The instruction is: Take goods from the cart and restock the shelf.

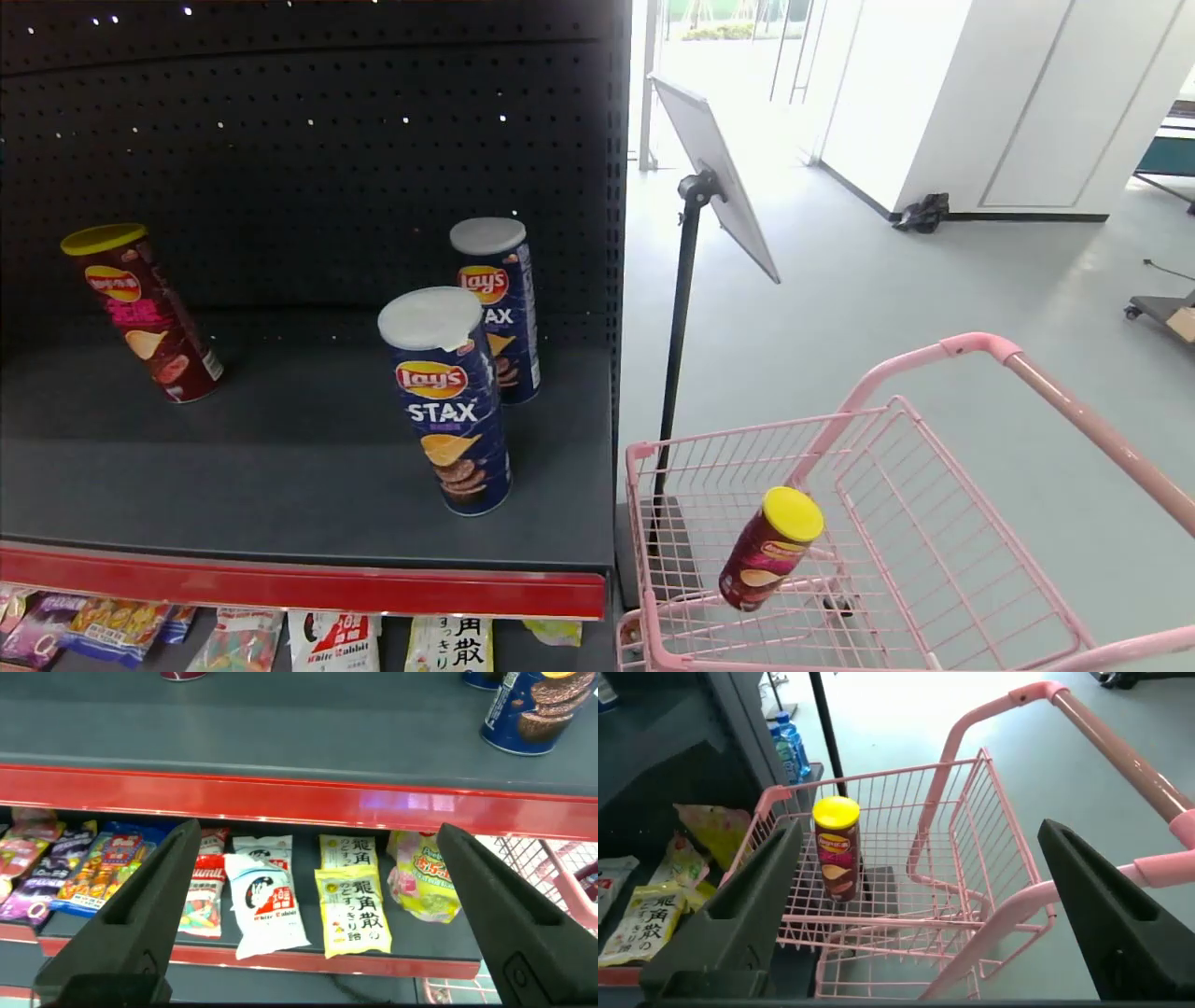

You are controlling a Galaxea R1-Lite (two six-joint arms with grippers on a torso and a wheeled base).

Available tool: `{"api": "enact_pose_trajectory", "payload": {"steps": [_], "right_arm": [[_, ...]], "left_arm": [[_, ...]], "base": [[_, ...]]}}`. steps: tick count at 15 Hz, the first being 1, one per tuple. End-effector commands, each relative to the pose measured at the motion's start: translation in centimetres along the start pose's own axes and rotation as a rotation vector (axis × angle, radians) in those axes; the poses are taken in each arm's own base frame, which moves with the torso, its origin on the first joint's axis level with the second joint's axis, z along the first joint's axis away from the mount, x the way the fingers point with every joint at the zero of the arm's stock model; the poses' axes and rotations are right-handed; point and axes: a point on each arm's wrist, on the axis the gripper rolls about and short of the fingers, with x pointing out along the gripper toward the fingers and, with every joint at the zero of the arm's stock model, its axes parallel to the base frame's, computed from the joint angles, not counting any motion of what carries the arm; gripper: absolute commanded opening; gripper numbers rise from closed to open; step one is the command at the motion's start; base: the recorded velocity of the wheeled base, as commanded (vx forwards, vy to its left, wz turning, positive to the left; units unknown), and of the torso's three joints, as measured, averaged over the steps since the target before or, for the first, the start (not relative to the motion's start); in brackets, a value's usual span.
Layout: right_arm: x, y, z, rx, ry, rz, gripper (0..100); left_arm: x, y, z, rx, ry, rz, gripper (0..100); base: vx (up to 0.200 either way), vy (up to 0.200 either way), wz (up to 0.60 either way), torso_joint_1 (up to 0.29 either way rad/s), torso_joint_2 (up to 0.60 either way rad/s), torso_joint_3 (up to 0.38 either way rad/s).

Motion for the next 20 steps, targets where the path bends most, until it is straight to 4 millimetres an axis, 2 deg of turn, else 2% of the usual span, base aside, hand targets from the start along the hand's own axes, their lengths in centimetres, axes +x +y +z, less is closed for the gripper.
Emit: {"api": "enact_pose_trajectory", "payload": {"steps": [1, 7, 13, 20], "right_arm": [[0.01, 0.00, 0.01, 0.000, 0.000, 0.000, 100], [0.01, 0.00, 0.01, 0.000, 0.000, 0.000, 100], [0.01, 0.00, 0.01, 0.000, 0.000, 0.000, 100], [0.01, 0.00, 0.01, 0.001, 0.000, 0.000, 100]], "left_arm": [[0.00, 0.00, -0.01, 0.000, 0.000, 0.000, 100], [0.00, 0.00, -0.01, 0.000, 0.000, 0.000, 100], [0.00, 0.00, -0.01, -0.003, 0.000, 0.000, 100], [0.00, 0.00, -0.01, -0.003, 0.000, 0.000, 100]], "base": [[0.000, 0.000, 0.00, 0.000, 0.00, 0.000], [0.000, 0.000, 0.00, 0.000, 0.00, 0.000], [-0.200, 0.000, 0.00, 0.006, 0.01, 0.002], [0.000, 0.000, 0.00, 0.000, 0.00, 0.000]]}}
